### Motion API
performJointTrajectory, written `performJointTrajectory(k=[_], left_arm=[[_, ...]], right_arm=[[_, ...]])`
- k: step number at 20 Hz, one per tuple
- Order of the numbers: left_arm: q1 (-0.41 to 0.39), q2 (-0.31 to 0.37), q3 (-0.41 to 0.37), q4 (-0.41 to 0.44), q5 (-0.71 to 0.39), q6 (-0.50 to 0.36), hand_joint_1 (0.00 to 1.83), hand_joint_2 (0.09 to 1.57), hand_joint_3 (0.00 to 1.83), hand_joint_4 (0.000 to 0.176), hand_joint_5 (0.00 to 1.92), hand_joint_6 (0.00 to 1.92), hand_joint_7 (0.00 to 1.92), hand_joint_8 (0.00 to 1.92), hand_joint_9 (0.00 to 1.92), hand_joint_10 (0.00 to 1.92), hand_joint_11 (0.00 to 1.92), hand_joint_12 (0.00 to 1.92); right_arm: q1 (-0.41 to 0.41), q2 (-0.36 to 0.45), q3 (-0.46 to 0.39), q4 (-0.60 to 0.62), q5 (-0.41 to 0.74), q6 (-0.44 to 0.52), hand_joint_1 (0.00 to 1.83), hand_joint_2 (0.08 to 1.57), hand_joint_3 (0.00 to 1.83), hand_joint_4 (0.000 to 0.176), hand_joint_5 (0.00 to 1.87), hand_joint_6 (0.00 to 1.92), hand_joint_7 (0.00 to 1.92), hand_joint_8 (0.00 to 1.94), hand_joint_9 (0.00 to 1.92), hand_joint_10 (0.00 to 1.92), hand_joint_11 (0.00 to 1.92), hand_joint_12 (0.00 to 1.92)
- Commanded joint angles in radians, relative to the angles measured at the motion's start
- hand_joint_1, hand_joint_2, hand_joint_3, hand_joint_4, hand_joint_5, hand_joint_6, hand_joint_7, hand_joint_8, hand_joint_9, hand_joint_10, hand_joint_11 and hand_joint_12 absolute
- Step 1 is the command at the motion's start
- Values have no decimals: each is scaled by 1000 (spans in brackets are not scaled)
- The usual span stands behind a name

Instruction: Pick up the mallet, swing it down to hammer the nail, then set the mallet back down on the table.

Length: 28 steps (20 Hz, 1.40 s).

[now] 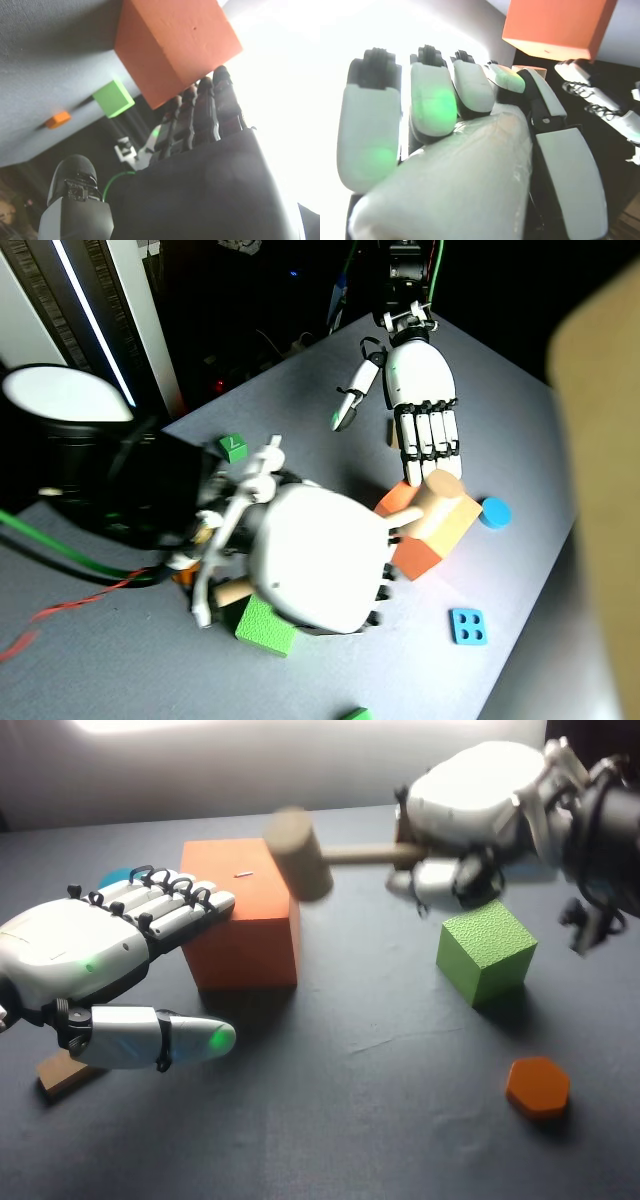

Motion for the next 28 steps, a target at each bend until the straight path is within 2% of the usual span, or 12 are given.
performJointTrajectory(k=[1, 2, 4, 6, 10, 11, 18, 21, 23, 26, 27, 28], left_arm=[[-11, 3, 2, -2, -91, -8, 0, 1084, 0, 0, 9, 0, 0, 0, 0, 0, 0, 0], [-13, 5, 1, -2, -91, -11, 0, 1085, 0, 0, 2, 0, 0, 0, 0, 0, 0, 0], [-18, 14, -3, -2, -91, -20, 0, 1087, 1, 0, 11, 4, 0, 0, 0, 0, 0, 0], [-29, 28, -9, -2, -89, -24, 0, 1085, 0, 0, 2, 0, 0, 0, 0, 0, 0, 0], [-78, 66, -25, 28, -38, -35, 0, 1084, 0, 0, 4, 2, 0, 0, 0, 0, 0, 0], [-89, 75, -27, 44, -26, -47, 0, 1089, 2, 0, 5, 2, 0, 0, 0, 0, 0, 0], [-160, 124, -56, 144, -12, -117, 0, 1092, 2, 0, 0, 0, 0, 0, 0, 0, 0, 0], [-168, 138, -79, 147, -26, -118, 0, 1091, 1, 0, 0, 0, 0, 0, 0, 0, 0, 0], [-174, 139, -86, 147, -33, -118, 0, 1093, 2, 0, 7, 3, 0, 0, 0, 0, 0, 0], [-176, 151, -104, 148, -35, -120, 0, 1093, 2, 0, 2, 0, 0, 0, 0, 0, 0, 0], [-176, 157, -111, 148, -35, -120, 0, 1095, 3, 0, 4, 2, 0, 0, 0, 0, 0, 0], [-176, 160, -116, 150, -35, -120, 0, 1099, 5, 0, 1, 0, 0, 0, 0, 0, 0, 0]], right_arm=[[-6, 13, -9, -114, -32, 58, 469, 1568, 1, 176, 1217, 1921, 1563, 1941, 1686, 1921, 1772, 1921], [-20, 20, -13, -177, -30, 97, 469, 1568, 1, 176, 1214, 1921, 1563, 1941, 1687, 1921, 1769, 1921], [-53, 38, -20, -393, -11, 248, 478, 1570, 2, 176, 1240, 1921, 1579, 1941, 1702, 1921, 1792, 1921], [-82, 46, -24, -545, -10, 367, 470, 1571, 11, 176, 1244, 1921, 1565, 1941, 1689, 1921, 1797, 1921], [-123, 40, -25, -780, -7, 565, 483, 1570, 12, 176, 1243, 1921, 1569, 1941, 1696, 1921, 1799, 1921], [-131, 34, -25, -813, -15, 585, 484, 1569, 12, 176, 1245, 1921, 1571, 1941, 1697, 1921, 1801, 1921], [-151, -63, -1, -853, -43, 583, 471, 1565, 0, 176, 1195, 1921, 1530, 1941, 1659, 1921, 1741, 1921], [-152, -112, 14, -853, -54, 568, 484, 1558, 0, 176, 1232, 1921, 1540, 1941, 1666, 1921, 1755, 1921], [-154, -134, 30, -853, -58, 570, 426, 1560, 2, 176, 1253, 1921, 1519, 1941, 1645, 1921, 1761, 1921], [-163, -164, 56, -853, -60, 586, 404, 1550, 0, 176, 1225, 1921, 1475, 1941, 1612, 1921, 1748, 1921], [-167, -172, 64, -853, -59, 586, 226, 1560, 7, 176, 1208, 1921, 1433, 1941, 1570, 1921, 1709, 1921], [-169, -178, 69, -853, -58, 586, 124, 1515, 0, 176, 1147, 1921, 1359, 1941, 1502, 1921, 1662, 1921]])
